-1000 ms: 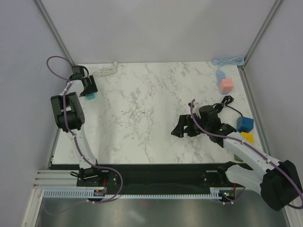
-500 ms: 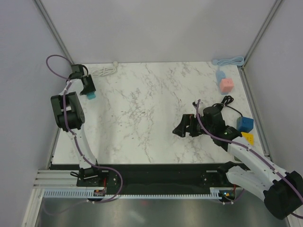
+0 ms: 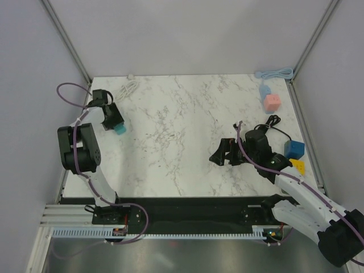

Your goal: Pull the plug off the socket

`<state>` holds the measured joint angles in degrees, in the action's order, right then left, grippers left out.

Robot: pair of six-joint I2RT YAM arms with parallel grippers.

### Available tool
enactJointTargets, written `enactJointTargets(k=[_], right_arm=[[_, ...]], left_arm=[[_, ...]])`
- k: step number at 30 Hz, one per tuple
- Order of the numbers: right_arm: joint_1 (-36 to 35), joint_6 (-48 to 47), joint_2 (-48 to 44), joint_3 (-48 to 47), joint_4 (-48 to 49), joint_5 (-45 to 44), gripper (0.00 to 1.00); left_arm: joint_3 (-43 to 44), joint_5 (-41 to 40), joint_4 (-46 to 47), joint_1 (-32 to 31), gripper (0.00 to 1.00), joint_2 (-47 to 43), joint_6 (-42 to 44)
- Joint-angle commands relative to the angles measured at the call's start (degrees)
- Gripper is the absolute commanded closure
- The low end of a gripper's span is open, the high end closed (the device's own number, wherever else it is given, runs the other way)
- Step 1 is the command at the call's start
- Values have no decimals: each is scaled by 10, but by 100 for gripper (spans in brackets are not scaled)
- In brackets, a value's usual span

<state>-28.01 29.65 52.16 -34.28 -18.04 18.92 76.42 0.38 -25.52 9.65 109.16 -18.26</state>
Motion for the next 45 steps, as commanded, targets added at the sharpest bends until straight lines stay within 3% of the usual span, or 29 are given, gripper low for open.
enactJointTargets(k=[1,3,10,16,22,23,26,28,29,30,37,40,41,42,44,45], right_arm=[[-1,-13,-16,18,3,-39,2],[0,-15,-14,25,13,-40,2],[-1,-39,11,22,13,-4,2],[-1,-38,26,20,11,25,2],[-2,-42,43,15,13,32,2],[-2,-42,44,14,13,32,2],[-2,-46,46,15,13,40,2],[-2,-49,46,17,15,45,2],[-2,-55,46,18,14,45,2],[-2,-56,45,18,13,45,2],[-2,-61,51,20,29,40,2],[-9,-61,72,12,49,43,2],[-17,-62,88,9,52,41,2],[-22,-61,98,-3,58,36,2],[-41,-63,130,-17,62,28,2],[-48,-63,141,-32,67,16,2]], left_arm=[[-78,-2,-27,-62,98,-88,-84],[-130,-48,-46,-89,98,-132,-113],[-357,-71,-53,-254,98,-339,-267],[-449,-66,-63,-362,98,-490,-386],[-463,-83,-65,-474,96,-492,-451],[-457,-79,-64,-483,79,-477,-443],[-434,-72,-66,-503,49,-469,-426],[-418,-66,-71,-503,36,-483,-405],[-414,-63,-74,-503,9,-510,-398],[-405,-60,-74,-503,1,-522,-391],[-350,-60,-114,-503,4,-599,-340],[-342,-87,-118,-489,28,-629,-308],[-343,-98,-118,-479,48,-635,-303],[-347,-92,-117,-447,58,-639,-297],[-348,-45,-108,-403,70,-643,-271],[-355,-21,-100,-352,70,-640,-259]])
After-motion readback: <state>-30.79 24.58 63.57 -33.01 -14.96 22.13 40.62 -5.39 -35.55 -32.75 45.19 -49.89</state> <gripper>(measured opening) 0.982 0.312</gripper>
